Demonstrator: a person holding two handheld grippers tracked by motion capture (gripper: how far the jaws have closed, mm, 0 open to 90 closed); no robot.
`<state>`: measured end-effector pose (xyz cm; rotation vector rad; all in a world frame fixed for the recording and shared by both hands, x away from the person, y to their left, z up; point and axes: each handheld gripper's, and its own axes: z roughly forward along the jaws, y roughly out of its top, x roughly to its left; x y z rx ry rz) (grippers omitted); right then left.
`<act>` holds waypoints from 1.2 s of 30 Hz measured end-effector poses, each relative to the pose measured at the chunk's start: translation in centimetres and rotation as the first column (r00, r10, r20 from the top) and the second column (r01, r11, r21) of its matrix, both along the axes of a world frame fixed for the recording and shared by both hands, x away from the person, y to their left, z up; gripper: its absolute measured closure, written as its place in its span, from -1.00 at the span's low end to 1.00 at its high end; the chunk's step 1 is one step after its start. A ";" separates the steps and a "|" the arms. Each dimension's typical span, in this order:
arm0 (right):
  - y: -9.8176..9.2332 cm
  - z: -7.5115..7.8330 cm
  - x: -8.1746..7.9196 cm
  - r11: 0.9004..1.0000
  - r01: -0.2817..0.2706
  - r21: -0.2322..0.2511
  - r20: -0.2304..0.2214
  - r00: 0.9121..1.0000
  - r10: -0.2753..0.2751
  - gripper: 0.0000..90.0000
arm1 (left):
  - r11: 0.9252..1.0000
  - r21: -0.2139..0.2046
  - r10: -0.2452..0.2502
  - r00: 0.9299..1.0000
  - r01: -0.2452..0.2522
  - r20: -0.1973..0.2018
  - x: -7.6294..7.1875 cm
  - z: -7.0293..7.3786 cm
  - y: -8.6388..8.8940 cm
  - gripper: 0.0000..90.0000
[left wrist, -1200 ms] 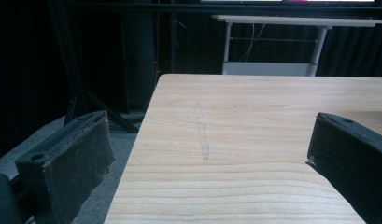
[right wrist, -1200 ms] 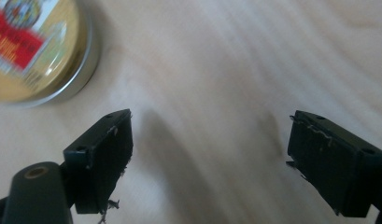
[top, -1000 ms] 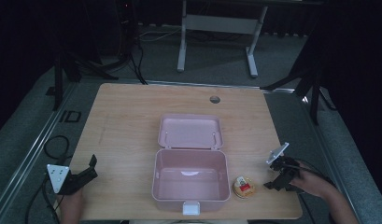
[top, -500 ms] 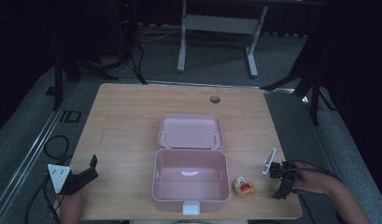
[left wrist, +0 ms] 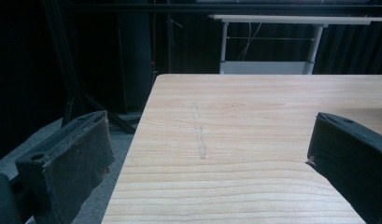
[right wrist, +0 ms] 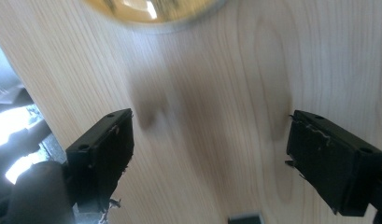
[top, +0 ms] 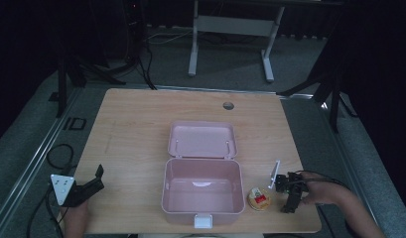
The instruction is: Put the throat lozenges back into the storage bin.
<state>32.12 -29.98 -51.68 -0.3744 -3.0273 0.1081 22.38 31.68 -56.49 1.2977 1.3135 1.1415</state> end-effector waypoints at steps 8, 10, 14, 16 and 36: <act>2.5 -0.1 -0.2 0.998 -0.066 0.023 -0.009 0.998 0.067 -0.67 | 1.000 -0.005 -0.006 1.000 0.006 0.002 0.0 0.0 0.1 -0.99; 3.2 -0.1 -0.3 0.996 -0.083 0.030 -0.005 0.996 0.083 -0.67 | 1.000 -0.005 -0.007 1.000 0.007 0.003 0.0 0.0 0.1 -0.99; 4.7 0.0 -0.4 0.992 -0.118 0.045 0.003 0.993 0.118 -0.67 | 1.000 -0.006 -0.009 1.000 0.009 0.003 0.0 0.0 0.1 -0.99; 5.4 0.0 -0.5 0.990 -0.133 0.047 0.011 0.991 0.132 -0.67 | 1.000 -0.006 -0.010 1.000 0.010 0.003 0.0 0.0 0.1 -0.99; 6.7 1.4 -0.5 0.983 -0.180 0.037 0.015 0.984 0.179 -0.55 | 1.000 -0.008 -0.015 1.000 0.015 0.001 0.0 0.0 0.1 -0.99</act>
